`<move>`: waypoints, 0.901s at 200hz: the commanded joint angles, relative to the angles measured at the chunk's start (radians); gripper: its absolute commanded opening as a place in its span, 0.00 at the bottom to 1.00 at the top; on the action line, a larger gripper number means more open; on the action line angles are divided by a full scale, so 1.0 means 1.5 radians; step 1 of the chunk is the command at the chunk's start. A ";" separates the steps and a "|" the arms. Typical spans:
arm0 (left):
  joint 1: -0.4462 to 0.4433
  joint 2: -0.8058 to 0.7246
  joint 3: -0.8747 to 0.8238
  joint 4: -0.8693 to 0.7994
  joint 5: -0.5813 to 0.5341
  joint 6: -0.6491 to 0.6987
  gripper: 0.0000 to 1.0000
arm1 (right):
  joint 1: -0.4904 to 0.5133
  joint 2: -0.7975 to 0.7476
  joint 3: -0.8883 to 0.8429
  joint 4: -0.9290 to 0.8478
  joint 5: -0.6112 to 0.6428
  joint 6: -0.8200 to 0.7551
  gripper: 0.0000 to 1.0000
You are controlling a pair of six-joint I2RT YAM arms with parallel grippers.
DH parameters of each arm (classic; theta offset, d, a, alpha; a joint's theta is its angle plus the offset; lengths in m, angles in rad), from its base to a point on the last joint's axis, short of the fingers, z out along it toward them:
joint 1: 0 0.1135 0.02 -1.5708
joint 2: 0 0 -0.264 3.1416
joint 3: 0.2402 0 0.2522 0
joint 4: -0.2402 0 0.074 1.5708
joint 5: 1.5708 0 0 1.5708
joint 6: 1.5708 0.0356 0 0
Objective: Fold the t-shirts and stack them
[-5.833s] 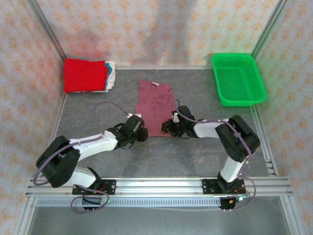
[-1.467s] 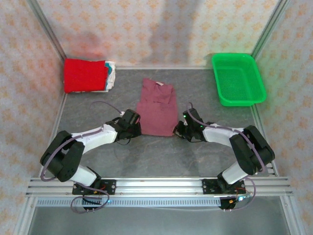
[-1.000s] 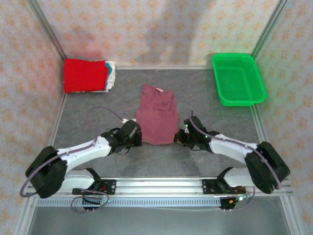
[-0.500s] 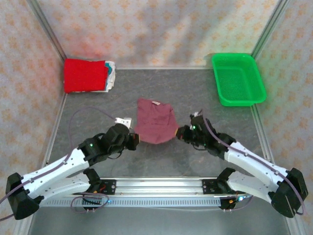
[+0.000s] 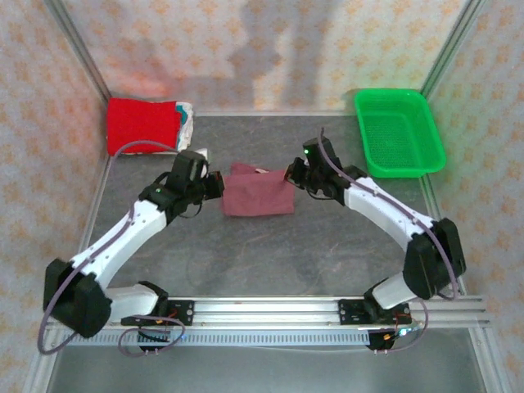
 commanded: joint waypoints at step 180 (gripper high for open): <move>0.038 0.347 0.290 0.053 -0.029 0.037 0.55 | -0.075 0.191 0.159 0.092 -0.183 -0.079 0.34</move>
